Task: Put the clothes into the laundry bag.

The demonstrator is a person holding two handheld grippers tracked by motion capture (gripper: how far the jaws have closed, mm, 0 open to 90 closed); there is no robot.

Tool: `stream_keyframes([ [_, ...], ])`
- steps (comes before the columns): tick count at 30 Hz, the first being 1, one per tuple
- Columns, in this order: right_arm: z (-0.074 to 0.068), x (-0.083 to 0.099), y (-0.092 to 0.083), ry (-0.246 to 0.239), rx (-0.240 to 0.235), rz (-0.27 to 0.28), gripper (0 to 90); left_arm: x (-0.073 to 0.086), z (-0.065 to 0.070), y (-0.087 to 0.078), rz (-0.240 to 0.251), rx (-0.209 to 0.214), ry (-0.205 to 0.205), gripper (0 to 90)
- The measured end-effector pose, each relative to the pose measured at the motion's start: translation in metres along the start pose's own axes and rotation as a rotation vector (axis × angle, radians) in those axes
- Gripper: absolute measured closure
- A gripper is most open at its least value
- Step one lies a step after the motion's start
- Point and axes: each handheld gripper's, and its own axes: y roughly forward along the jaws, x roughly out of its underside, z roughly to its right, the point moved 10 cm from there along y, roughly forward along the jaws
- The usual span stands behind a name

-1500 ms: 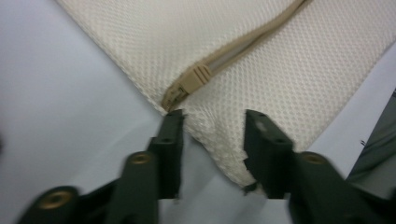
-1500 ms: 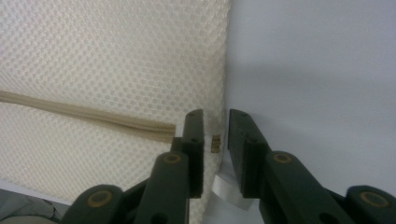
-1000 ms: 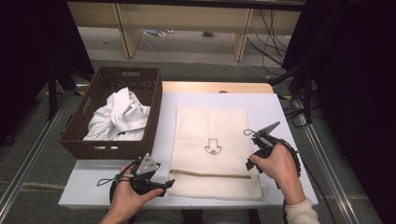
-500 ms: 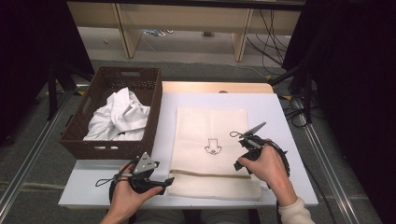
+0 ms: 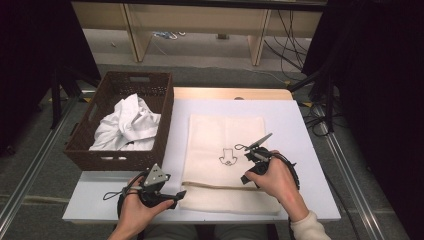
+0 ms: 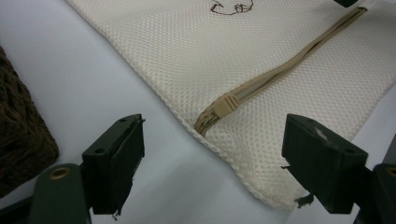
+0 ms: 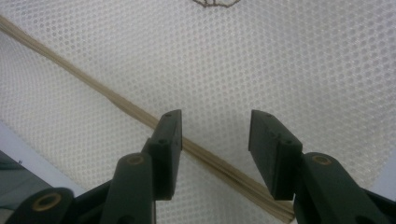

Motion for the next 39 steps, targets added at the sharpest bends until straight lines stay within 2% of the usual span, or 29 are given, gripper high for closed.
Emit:
stream_keyframes([
  [1,-0.002,-0.001,0.001,0.000,0.004,0.008,55.8,0.000,0.000,0.000,0.000,-0.001,-0.001,21.2],
  [2,-0.002,-0.002,0.002,-0.019,0.004,0.008,55.7,0.001,-0.001,0.000,-0.005,-0.001,0.003,21.3],
  [3,-0.006,-0.002,0.002,-0.005,0.000,0.006,55.6,0.000,-0.001,0.000,-0.002,0.004,0.000,21.4],
  [5,-0.008,-0.005,0.004,-0.028,-0.001,0.013,55.1,0.000,-0.001,0.001,-0.001,0.002,-0.008,21.6],
  [6,-0.009,-0.005,0.005,-0.038,-0.006,0.009,54.8,0.001,-0.002,0.001,-0.008,-0.008,0.003,21.7],
  [8,-0.012,-0.004,0.007,-0.041,0.002,0.008,54.3,0.001,0.000,0.001,-0.009,0.000,0.004,21.7],
  [9,-0.010,-0.006,0.009,-0.070,0.008,0.022,53.9,0.002,-0.001,0.002,-0.016,-0.005,0.004,21.8],
  [10,-0.013,-0.006,0.009,-0.061,0.005,0.020,53.5,0.002,0.001,0.003,-0.010,0.009,0.006,21.8],
  [12,-0.018,-0.006,0.011,-0.057,0.004,0.023,52.9,0.002,0.002,0.003,-0.013,0.003,0.005,21.8],
  [14,-0.021,-0.007,0.012,-0.075,0.001,0.016,51.9,0.003,0.002,0.003,-0.017,0.008,0.003,21.9],
  [15,-0.018,-0.011,0.015,-0.137,0.008,0.045,51.4,0.003,0.001,0.004,-0.024,0.001,0.013,21.9],
  [16,-0.022,-0.010,0.016,-0.119,0.005,0.037,50.9,0.003,0.002,0.004,-0.019,0.003,0.010,21.8],
  [18,-0.025,-0.011,0.019,-0.130,0.007,0.035,49.6,0.003,0.003,0.005,-0.017,0.013,0.007,21.8],
  [19,-0.025,-0.013,0.021,-0.163,0.005,0.047,48.7,0.003,0.003,0.005,-0.017,0.014,0.007,21.9],
  [20,-0.028,-0.012,0.021,-0.136,0.006,0.033,48.6,0.003,0.004,0.005,-0.016,0.016,0.008,21.9],
  [21,-0.029,-0.012,0.023,-0.137,0.005,0.030,48.2,0.003,0.003,0.005,-0.019,0.009,0.013,21.9],
  [22,-0.030,-0.013,0.024,-0.153,0.006,0.035,47.9,0.003,0.002,0.005,-0.021,0.010,0.027,21.8],
  [24,-0.032,-0.014,0.026,-0.161,0.008,0.040,46.7,0.003,0.003,0.005,-0.018,0.014,0.006,21.8],
  [34,-0.039,-0.017,0.035,-0.226,0.024,0.039,43.6,0.004,0.003,0.005,-0.027,0.009,0.011,21.8],
  [39,-0.042,-0.016,0.036,-0.227,0.020,0.033,43.2,0.005,0.003,0.006,-0.028,0.008,0.012,21.8],
])
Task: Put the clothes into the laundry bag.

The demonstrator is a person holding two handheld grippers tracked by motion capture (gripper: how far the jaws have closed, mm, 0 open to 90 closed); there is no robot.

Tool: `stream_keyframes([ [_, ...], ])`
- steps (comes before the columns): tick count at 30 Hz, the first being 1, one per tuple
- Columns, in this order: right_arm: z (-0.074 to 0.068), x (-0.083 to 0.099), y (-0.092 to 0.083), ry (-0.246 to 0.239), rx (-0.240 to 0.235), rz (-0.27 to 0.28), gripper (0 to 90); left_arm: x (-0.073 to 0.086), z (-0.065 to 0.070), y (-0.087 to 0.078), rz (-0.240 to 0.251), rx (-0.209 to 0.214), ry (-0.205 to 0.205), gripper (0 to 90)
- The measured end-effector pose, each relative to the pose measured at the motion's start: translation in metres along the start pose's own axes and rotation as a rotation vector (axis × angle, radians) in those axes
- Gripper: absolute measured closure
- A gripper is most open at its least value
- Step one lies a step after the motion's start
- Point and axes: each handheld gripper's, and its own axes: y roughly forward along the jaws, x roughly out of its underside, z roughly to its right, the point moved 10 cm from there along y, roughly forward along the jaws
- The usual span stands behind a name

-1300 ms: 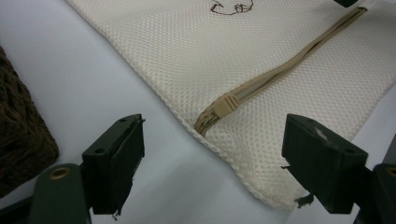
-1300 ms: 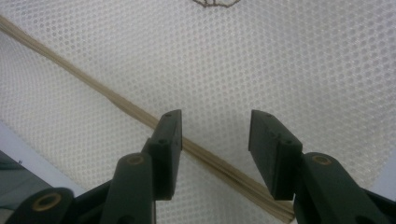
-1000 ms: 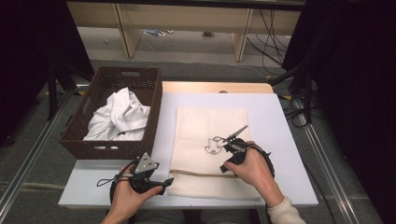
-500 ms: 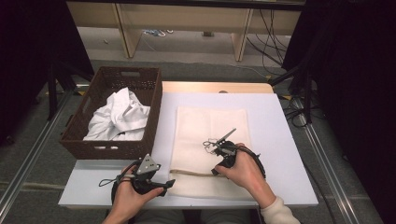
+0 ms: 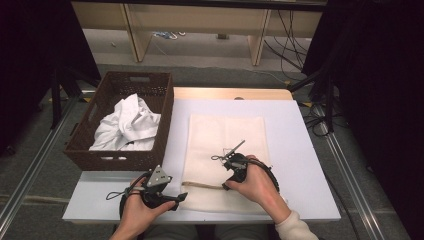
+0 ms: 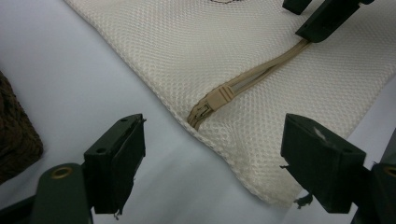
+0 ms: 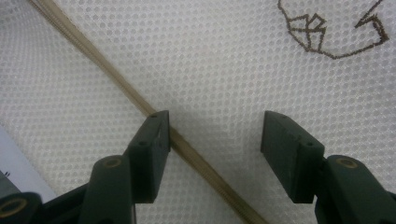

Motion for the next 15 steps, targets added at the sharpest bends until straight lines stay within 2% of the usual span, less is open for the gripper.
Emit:
stream_keyframes([
  [4,0.0006,-0.0013,0.0012,-0.025,0.002,0.004,43.1,-0.0001,0.0011,0.0005,0.004,0.008,-0.005,21.8],
  [6,-0.0005,-0.0010,0.0020,-0.014,0.002,-0.001,43.3,0.0001,0.0010,0.0005,0.002,0.008,-0.003,21.8],
  [8,0.0017,-0.0021,0.0030,-0.038,0.005,0.005,43.5,0.0004,0.0014,0.0004,-0.002,0.010,-0.006,21.8],
  [15,0.0023,-0.0015,0.0060,-0.047,0.011,0.001,43.5,0.0007,0.0012,0.0007,-0.003,0.007,-0.005,21.8],
])
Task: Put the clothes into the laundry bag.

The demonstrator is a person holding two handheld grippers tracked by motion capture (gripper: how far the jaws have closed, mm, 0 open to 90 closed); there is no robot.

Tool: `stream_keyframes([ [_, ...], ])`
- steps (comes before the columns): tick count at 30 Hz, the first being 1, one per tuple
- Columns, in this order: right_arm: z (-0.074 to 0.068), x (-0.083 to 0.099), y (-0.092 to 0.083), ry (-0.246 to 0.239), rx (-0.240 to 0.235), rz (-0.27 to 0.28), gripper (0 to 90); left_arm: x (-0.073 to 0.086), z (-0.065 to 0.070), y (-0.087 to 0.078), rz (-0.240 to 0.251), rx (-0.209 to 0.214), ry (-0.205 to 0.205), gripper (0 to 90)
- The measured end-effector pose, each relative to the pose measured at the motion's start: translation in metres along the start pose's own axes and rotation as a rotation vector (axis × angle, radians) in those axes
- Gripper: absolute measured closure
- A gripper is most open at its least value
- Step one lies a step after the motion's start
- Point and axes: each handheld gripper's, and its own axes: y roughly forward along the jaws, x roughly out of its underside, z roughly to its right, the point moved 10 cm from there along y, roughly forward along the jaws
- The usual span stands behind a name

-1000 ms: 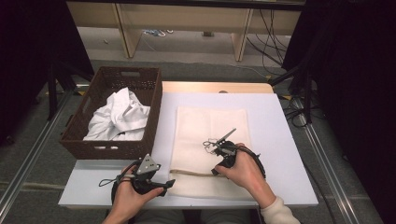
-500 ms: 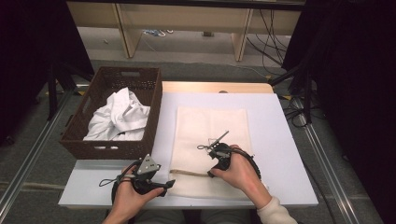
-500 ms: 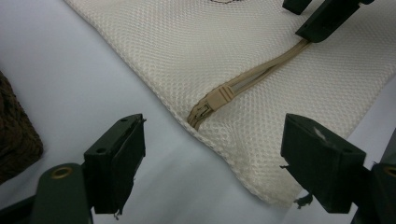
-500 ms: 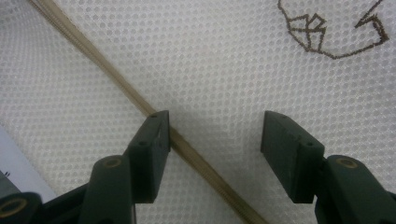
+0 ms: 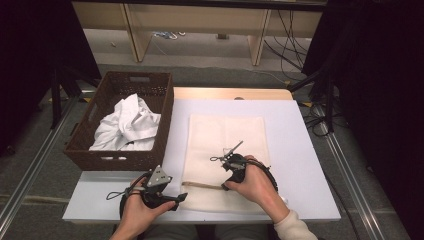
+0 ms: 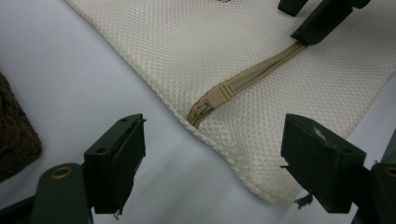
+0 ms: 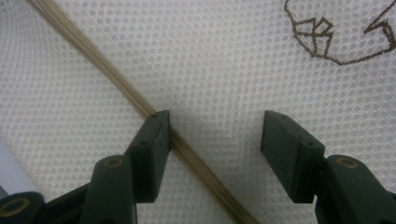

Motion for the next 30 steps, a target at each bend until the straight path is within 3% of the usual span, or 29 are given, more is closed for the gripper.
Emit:
stream_keyframes([
  [13,0.0020,-0.0021,-0.0021,0.008,0.006,0.015,42.5,0.0004,-0.0007,0.0002,-0.001,-0.005,-0.002,21.8],
  [16,0.0026,-0.0002,-0.0019,0.015,0.013,-0.003,41.0,0.0008,-0.0010,0.0002,-0.005,-0.006,0.002,21.8],
  [19,0.0032,-0.0006,-0.0010,-0.027,0.013,0.003,40.4,0.0007,-0.0007,0.0003,-0.003,-0.005,0.000,21.9],
  [27,0.0015,-0.0005,0.0013,-0.014,0.026,-0.002,36.8,0.0000,0.0001,0.0007,0.003,0.000,0.002,21.8],
  [30,0.0030,0.0001,0.0014,-0.053,0.025,-0.009,35.3,0.0003,-0.0001,0.0005,0.002,0.001,0.001,21.8],
])
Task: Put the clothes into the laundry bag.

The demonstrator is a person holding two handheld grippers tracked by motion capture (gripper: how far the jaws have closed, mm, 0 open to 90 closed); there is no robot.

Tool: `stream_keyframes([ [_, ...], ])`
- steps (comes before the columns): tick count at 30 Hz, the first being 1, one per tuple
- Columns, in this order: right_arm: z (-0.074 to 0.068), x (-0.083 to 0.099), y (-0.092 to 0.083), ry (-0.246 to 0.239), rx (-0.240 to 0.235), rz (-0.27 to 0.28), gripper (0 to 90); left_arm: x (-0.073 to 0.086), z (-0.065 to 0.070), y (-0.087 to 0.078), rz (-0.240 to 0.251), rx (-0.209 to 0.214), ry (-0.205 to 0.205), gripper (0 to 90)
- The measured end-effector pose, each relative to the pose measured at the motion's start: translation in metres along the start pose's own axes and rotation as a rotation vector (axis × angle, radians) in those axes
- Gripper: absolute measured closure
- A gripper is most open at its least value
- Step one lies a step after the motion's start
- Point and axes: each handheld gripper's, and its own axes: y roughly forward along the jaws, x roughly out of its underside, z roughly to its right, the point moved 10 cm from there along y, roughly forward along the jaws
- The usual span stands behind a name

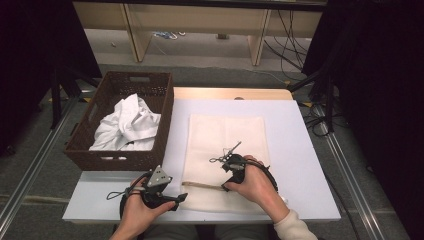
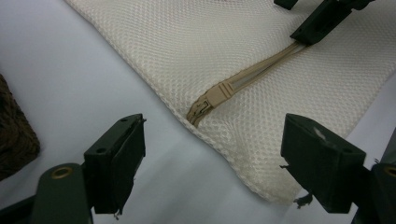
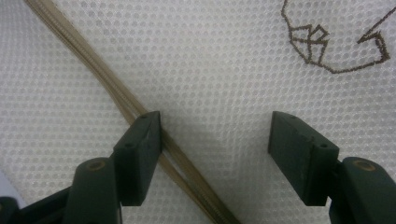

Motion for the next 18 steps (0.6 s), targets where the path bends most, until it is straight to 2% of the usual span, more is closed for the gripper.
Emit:
stream_keyframes([
  [2,0.0005,-0.0008,0.0011,-0.017,-0.001,0.007,35.4,0.0006,-0.0006,-0.0004,-0.006,-0.001,0.004,21.9],
  [6,0.0005,0.0002,0.0002,-0.019,-0.009,-0.002,36.9,0.0008,-0.0005,-0.0002,-0.007,-0.001,0.005,21.8],
  [10,0.0018,-0.0003,-0.0011,0.013,-0.002,0.002,45.3,0.0007,-0.0009,-0.0002,-0.006,-0.002,0.004,21.9],
  [11,0.0047,-0.0006,-0.0009,-0.007,0.001,0.008,47.7,0.0006,-0.0008,-0.0002,-0.006,-0.002,0.004,21.9],
  [12,0.0062,0.0004,-0.0012,-0.007,0.003,0.003,49.4,0.0008,-0.0008,-0.0002,-0.006,-0.002,0.005,21.9],
  [13,0.0066,0.0001,-0.0015,-0.004,-0.003,0.006,49.9,0.0008,-0.0007,-0.0001,-0.006,-0.002,0.004,21.9],
  [14,0.0039,-0.0006,-0.0013,0.046,0.000,0.010,50.7,0.0003,0.0001,0.0004,-0.001,0.000,-0.002,21.9],
  [16,0.0060,-0.0008,-0.0014,0.027,0.004,0.013,51.5,0.0014,-0.0014,-0.0002,-0.015,-0.005,0.011,21.9],
  [18,0.0063,-0.0015,-0.0011,0.039,0.013,0.018,54.5,0.0012,-0.0017,0.0002,-0.012,-0.008,0.007,21.9],
])
